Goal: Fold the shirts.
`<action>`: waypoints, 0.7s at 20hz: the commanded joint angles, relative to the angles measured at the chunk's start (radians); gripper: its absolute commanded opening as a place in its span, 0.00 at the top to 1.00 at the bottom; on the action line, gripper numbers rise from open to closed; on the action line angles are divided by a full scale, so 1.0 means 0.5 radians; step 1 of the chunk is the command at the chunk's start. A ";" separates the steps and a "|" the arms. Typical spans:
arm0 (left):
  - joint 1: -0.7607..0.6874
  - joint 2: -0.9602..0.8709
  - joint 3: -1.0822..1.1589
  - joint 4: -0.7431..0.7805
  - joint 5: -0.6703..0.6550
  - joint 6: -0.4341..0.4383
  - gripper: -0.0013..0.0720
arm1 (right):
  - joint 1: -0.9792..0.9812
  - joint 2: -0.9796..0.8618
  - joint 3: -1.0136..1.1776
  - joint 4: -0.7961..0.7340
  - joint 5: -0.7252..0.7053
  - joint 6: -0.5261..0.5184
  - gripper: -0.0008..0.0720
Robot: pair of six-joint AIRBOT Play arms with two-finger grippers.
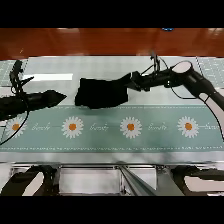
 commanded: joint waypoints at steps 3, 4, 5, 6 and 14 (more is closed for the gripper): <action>0.000 -0.046 -0.001 0.000 -0.004 0.001 0.95 | -0.028 -0.001 0.577 -0.273 0.199 0.210 0.96; 0.000 -0.046 -0.001 0.000 -0.004 0.000 0.95 | -0.068 -0.001 0.659 -0.285 0.252 0.230 0.96; 0.000 -0.046 -0.001 0.000 -0.006 0.000 0.95 | -0.120 -0.001 0.734 -0.294 0.317 0.248 0.96; 0.000 -0.046 -0.001 0.000 -0.012 0.000 0.95 | -0.182 0.000 0.809 -0.310 0.395 0.264 0.96; 0.000 -0.046 -0.001 -0.001 -0.063 0.001 0.95 | -0.878 0.338 0.915 -0.306 0.658 0.277 0.96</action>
